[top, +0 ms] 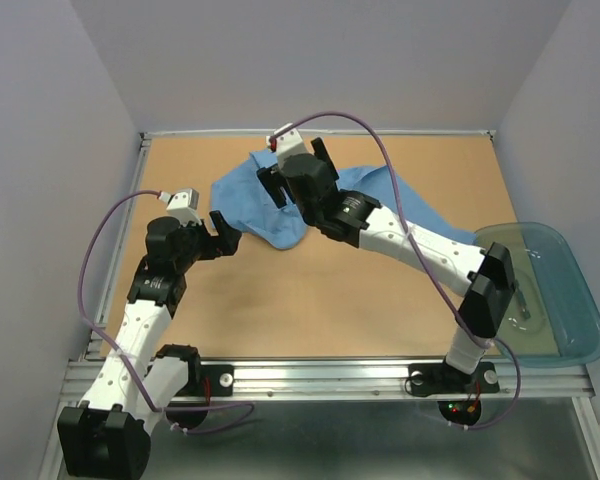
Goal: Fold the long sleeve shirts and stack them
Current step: Move the shirt to the center of the board
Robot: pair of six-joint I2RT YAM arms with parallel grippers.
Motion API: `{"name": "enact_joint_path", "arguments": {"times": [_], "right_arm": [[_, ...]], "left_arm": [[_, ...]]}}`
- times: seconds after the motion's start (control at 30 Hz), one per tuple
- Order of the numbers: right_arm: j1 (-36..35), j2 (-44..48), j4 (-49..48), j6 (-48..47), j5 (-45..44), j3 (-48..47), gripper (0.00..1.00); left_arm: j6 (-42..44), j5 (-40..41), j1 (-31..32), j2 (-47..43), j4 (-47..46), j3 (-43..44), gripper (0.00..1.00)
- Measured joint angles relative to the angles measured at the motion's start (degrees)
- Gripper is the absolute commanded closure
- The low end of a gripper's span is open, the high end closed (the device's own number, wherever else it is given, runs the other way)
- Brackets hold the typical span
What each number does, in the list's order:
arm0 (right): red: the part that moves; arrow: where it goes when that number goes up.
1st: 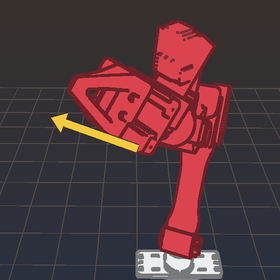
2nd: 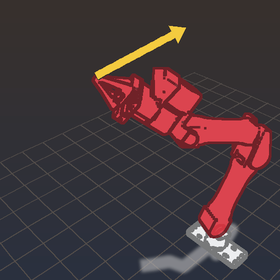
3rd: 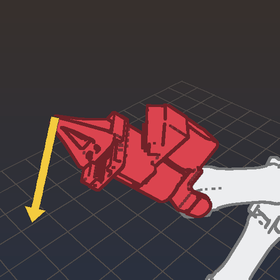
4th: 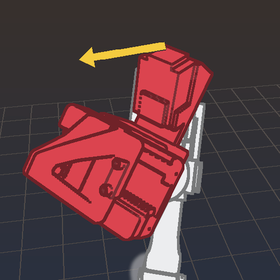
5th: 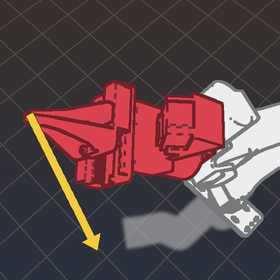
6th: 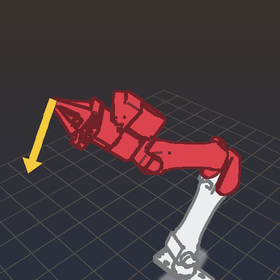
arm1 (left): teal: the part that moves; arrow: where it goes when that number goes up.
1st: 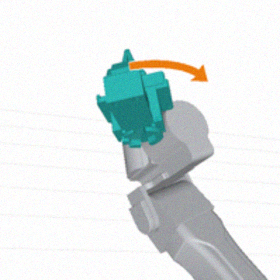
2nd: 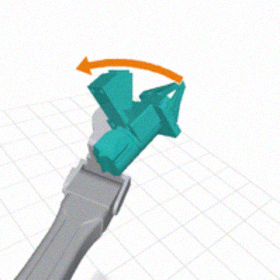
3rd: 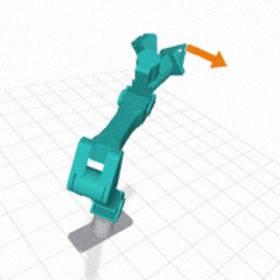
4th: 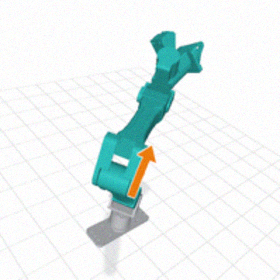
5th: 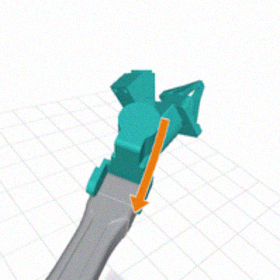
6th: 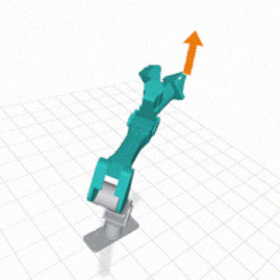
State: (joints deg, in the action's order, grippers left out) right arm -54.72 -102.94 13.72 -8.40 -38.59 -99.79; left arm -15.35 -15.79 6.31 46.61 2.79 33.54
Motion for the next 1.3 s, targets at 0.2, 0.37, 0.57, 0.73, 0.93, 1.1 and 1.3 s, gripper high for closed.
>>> {"name": "enact_joint_path", "arguments": {"times": [0.2,0.37,0.57,0.73,0.93,1.1,1.3], "right_arm": [[3.17,12.22,0.57,8.83,-0.31,14.23,0.03],[25.79,22.62,1.25,22.95,8.2,26.91,0.09],[38.69,20.59,2.99,34.18,16.22,35.28,0.1],[41.55,12.94,2.71,40.09,21.31,37.75,0.11],[43.45,4.85,0.76,42.69,22.99,37.94,0.12],[43.45,-1.11,-2.54,42.73,23.61,37.31,0.13],[44.46,-8.07,-8.28,42.16,23.52,30.42,0.15]], "left_arm": [[-0.02,0.22,0.0,-0.28,0.0,0.0,0.04],[-0.46,0.0,0.0,0.15,-0.09,0.0,0.04],[-3.93,-1.42,0.0,5.22,-0.5,0.02,0.03],[-7.45,-1.73,0.02,11.26,-0.52,0.04,0.03],[-12.76,1.84,0.02,15.06,-3.3,0.02,0.03],[-18.47,4.85,-0.02,17.84,-7.89,-0.15,0.04],[-23.87,8.13,-0.2,25.88,-12.63,0.15,0.06]]}}
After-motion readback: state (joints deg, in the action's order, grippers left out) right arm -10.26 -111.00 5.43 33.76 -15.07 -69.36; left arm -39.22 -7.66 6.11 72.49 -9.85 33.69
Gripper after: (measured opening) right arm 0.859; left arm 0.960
